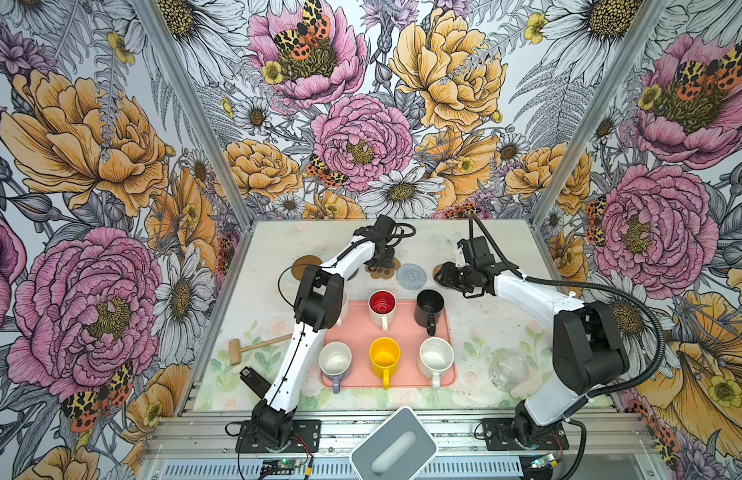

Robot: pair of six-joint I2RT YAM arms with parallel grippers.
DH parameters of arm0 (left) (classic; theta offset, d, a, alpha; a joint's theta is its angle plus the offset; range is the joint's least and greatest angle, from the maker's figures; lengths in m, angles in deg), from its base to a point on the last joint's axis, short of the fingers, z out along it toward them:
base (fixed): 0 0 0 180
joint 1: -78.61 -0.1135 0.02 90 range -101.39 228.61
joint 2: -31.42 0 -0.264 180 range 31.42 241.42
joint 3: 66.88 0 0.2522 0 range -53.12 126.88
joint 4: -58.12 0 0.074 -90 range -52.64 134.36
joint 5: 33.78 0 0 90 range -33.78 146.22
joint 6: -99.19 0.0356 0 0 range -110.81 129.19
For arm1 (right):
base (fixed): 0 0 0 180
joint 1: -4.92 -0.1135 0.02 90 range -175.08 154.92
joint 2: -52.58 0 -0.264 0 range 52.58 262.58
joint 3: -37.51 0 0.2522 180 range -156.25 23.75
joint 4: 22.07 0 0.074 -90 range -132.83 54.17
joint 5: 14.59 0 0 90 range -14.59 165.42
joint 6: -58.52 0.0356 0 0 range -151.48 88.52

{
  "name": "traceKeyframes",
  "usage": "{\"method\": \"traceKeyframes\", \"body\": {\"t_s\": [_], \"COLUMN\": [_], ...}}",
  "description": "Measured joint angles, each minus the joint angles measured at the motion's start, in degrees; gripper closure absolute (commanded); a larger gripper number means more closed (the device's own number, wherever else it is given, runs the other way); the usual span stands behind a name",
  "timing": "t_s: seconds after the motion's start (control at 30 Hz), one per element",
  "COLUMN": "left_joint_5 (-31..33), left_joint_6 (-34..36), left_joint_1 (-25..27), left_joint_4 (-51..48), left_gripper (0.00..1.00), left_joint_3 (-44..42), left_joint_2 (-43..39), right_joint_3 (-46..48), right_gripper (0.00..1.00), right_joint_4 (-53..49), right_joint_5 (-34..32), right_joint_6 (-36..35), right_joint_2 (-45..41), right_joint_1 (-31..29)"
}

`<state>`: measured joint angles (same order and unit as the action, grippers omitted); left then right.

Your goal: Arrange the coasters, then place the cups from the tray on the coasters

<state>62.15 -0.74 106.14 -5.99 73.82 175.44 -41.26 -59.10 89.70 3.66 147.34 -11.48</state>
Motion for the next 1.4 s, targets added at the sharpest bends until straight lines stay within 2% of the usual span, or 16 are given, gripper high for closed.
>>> {"method": "traceKeyframes", "body": {"t_s": [0.17, 0.5, 0.83, 1.17, 1.4], "left_joint_5": [0.6, 1.0, 1.3, 1.7, 1.7], "left_joint_6": [-0.2, -0.8, -1.6, -2.2, -2.3], "left_joint_1": [0.0, 0.0, 0.0, 0.0, 0.0], "left_joint_4": [0.8, 1.6, 1.6, 0.6, -3.2], "left_gripper": [0.4, 0.39, 0.39, 0.34, 0.31], "left_joint_3": [-4.8, -8.6, -9.2, -9.1, -7.6], "left_joint_2": [-2.7, -5.0, -5.4, -5.6, -5.6], "right_joint_3": [0.0, 0.3, 0.8, 1.1, 1.1], "right_gripper": [0.54, 0.54, 0.54, 0.54, 0.54], "right_joint_4": [0.0, 0.0, 0.4, 0.5, 0.5], "right_joint_5": [0.4, 0.6, 0.7, 0.8, 0.8], "right_joint_6": [0.0, 0.0, 0.0, 0.5, 0.5], "right_joint_2": [-0.2, -0.3, -1.0, -1.0, -1.0], "right_joint_1": [0.0, 0.0, 0.0, 0.0, 0.0]}}
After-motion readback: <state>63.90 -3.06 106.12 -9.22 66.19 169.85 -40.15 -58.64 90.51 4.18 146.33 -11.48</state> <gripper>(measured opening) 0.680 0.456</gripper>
